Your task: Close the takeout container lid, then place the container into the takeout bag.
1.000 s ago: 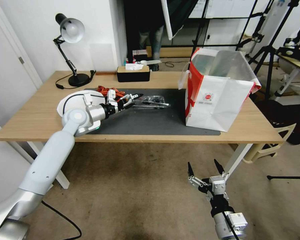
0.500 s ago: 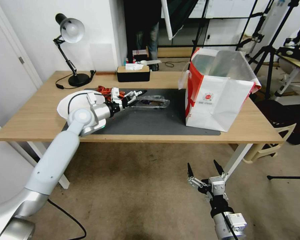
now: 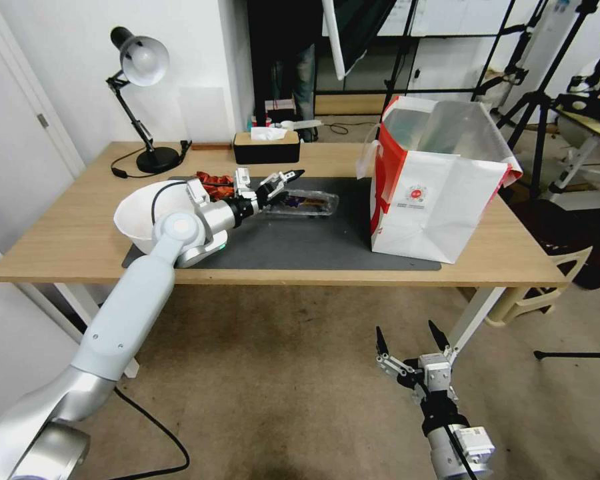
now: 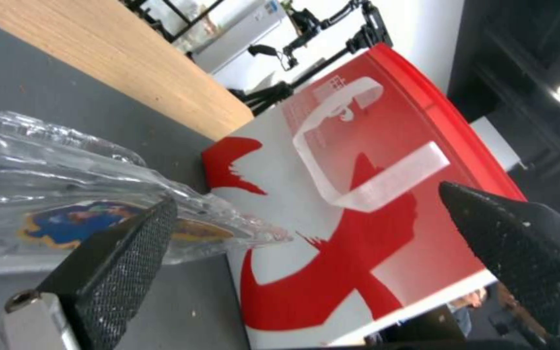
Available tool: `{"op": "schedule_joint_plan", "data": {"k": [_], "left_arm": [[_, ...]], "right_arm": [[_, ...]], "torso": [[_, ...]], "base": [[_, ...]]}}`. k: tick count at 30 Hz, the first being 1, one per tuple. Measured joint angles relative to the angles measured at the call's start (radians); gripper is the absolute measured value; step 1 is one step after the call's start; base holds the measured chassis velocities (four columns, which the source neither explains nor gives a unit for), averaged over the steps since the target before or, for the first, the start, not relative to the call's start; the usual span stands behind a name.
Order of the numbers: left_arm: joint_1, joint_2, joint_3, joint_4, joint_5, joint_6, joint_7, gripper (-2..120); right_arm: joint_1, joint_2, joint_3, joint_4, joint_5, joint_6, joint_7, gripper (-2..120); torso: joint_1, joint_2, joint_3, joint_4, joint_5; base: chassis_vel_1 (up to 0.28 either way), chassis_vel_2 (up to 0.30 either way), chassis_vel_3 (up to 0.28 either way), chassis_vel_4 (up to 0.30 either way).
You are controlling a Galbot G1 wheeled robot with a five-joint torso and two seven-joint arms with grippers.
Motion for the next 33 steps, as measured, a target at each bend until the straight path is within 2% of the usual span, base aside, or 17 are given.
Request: {"op": "schedule_joint_plan", "data": {"k": [9,19,22,29,33], "left_arm": [[-0.052,-0.041,0.037,0.057,0.0,-0.088,-0.078,100],[-0.084,-0.061,0.086,0.11,0.099,-0.164,-0.088,100],[-0.096,-0.069,0.105,0.135,0.136,-0.214,-0.097,100],[-0.113,-0.074,0.124,0.175,0.2,-0.235,-0.084,100],[-0.119,-0.075,0.144,0.198,0.262,-0.251,-0.076,93]], "right_arm": [[-0.003,0.0,0.002,0.0,0.002,0.002,0.0,100],[-0.008,0.0,0.001,0.003,0.006,0.005,0.0,100],[-0.01,0.0,0.001,0.005,0.008,0.008,0.0,100],[-0.014,0.0,0.002,0.008,0.013,0.012,-0.001,100],[-0.016,0.0,0.002,0.009,0.017,0.013,-0.002,100]], "torso": [[0.0,0.0,0.0,-0.0001,0.0],[0.0,0.0,0.0,0.0,0.0],[0.0,0.0,0.0,0.0,0.0],[0.0,0.0,0.0,0.0,0.0],[0.0,0.0,0.0,0.0,0.0]], "base": [[0.0,0.0,0.0,0.0],[0.0,0.0,0.0,0.0],[0.0,0.0,0.0,0.0],[0.0,0.0,0.0,0.0],[0.0,0.0,0.0,0.0]]}}
